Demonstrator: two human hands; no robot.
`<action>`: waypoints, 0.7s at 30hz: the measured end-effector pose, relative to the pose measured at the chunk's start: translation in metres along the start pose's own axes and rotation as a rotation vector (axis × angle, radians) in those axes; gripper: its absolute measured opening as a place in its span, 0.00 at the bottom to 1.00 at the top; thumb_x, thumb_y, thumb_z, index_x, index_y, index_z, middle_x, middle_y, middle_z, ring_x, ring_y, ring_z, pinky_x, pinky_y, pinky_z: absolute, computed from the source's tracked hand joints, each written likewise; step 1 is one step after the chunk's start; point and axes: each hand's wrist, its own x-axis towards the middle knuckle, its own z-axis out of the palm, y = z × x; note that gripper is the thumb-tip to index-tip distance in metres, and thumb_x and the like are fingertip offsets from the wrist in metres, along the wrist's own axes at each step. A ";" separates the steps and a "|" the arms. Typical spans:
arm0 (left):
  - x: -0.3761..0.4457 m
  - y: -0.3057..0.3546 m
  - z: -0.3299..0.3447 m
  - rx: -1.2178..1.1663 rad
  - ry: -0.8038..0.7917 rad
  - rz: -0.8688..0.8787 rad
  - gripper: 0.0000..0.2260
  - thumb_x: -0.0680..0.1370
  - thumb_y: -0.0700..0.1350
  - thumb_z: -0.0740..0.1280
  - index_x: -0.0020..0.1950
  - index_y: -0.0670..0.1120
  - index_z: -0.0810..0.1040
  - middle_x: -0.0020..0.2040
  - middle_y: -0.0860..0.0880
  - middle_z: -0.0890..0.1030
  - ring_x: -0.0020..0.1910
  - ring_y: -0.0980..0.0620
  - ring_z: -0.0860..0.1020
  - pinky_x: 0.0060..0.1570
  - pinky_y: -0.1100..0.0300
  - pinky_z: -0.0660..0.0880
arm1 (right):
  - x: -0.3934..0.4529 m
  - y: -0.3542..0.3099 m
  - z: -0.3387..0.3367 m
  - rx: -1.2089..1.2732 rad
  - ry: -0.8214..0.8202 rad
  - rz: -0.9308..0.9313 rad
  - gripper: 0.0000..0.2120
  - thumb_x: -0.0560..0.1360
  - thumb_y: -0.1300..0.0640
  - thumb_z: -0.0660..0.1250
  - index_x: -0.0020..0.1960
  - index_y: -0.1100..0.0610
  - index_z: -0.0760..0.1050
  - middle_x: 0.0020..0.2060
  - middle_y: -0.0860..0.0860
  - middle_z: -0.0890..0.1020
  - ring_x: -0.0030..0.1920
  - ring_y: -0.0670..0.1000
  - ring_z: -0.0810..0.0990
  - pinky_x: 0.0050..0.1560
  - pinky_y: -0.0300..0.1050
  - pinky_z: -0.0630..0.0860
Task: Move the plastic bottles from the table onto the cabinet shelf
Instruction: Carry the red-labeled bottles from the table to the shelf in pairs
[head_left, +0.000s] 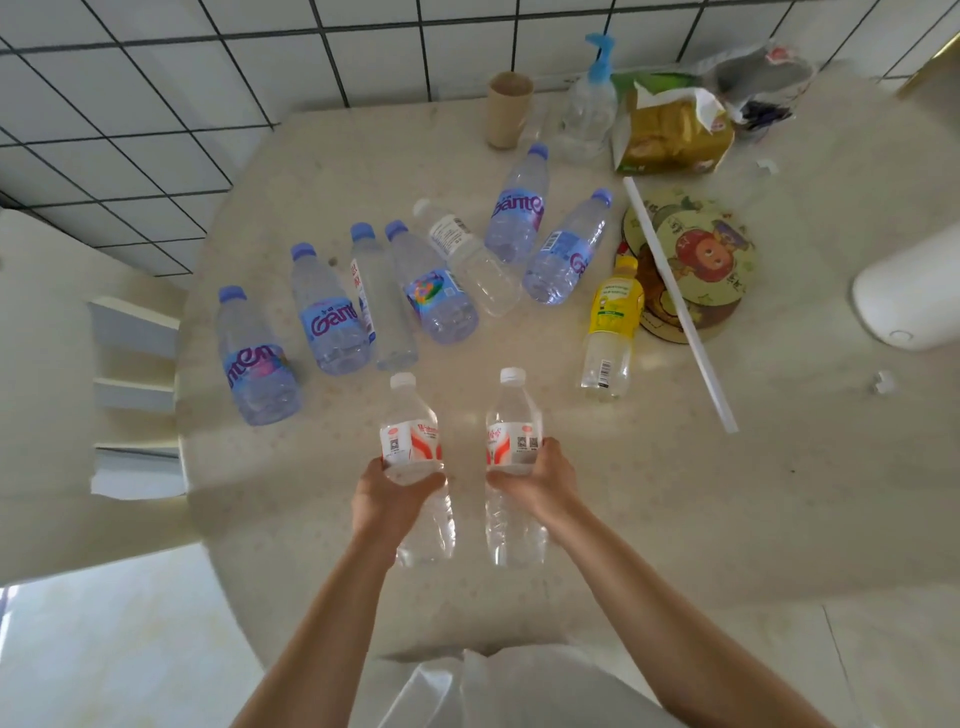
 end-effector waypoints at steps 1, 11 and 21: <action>-0.003 -0.003 -0.001 -0.028 -0.023 -0.009 0.23 0.62 0.48 0.80 0.53 0.47 0.78 0.47 0.45 0.84 0.41 0.45 0.81 0.44 0.50 0.81 | -0.005 0.004 -0.003 0.013 0.001 -0.007 0.23 0.62 0.51 0.77 0.51 0.56 0.69 0.47 0.49 0.77 0.40 0.44 0.77 0.29 0.34 0.69; -0.039 -0.018 -0.022 0.002 -0.188 0.168 0.25 0.60 0.46 0.81 0.52 0.44 0.77 0.48 0.43 0.83 0.47 0.42 0.83 0.49 0.42 0.80 | -0.063 0.042 -0.018 0.102 0.160 -0.068 0.24 0.61 0.49 0.79 0.49 0.52 0.69 0.42 0.40 0.76 0.43 0.43 0.77 0.40 0.41 0.75; -0.078 -0.036 -0.016 0.120 -0.432 0.382 0.19 0.61 0.43 0.81 0.47 0.50 0.78 0.47 0.44 0.83 0.48 0.42 0.83 0.51 0.39 0.79 | -0.155 0.091 -0.005 0.456 0.335 -0.004 0.25 0.64 0.52 0.80 0.55 0.52 0.71 0.46 0.44 0.77 0.46 0.43 0.77 0.40 0.39 0.74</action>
